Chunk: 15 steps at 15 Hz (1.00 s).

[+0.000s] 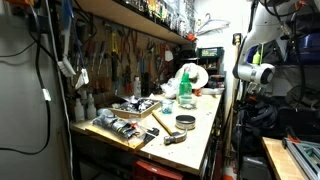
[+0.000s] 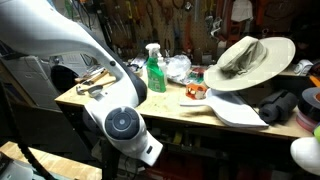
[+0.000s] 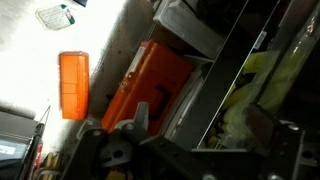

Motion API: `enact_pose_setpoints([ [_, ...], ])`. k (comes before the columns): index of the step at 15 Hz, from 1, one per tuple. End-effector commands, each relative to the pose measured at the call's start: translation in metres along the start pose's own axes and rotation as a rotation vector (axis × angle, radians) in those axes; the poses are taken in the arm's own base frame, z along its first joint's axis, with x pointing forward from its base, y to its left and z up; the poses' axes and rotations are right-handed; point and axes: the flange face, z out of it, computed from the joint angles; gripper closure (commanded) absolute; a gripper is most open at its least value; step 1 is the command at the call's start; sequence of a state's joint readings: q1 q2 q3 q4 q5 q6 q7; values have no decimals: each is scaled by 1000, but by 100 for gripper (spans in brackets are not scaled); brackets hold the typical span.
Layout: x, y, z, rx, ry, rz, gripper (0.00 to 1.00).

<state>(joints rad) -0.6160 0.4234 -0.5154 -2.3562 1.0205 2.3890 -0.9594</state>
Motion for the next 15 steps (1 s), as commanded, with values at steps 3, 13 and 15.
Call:
enact_pose_setpoints([
  [3,43,36,25,101,28,30,0],
  [13,45,28,27,69,25,32,0],
  [15,46,23,37,84,11,26,0],
])
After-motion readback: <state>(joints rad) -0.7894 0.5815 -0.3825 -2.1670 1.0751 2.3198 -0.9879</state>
